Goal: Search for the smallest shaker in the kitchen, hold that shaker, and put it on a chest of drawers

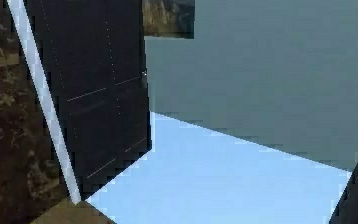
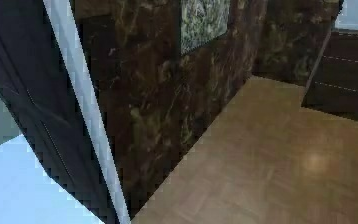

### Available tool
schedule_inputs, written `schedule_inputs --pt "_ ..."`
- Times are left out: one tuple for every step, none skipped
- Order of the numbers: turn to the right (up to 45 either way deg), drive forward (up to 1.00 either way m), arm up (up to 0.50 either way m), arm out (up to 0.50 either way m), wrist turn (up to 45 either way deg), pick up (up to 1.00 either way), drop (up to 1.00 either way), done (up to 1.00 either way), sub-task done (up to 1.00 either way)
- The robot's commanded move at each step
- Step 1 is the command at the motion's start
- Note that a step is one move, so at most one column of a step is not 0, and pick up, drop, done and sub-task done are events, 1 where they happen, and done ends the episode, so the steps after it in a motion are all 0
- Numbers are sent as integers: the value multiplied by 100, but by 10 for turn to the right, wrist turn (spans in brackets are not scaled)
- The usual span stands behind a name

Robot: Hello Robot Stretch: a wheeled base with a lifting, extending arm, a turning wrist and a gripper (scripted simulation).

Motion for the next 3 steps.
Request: schedule_inputs --pt "0 100 0 0 0 0 0 0 0" --pt "0 100 0 0 0 0 0 0 0" --pt "-90 0 0 0 0 0 0 0 0"
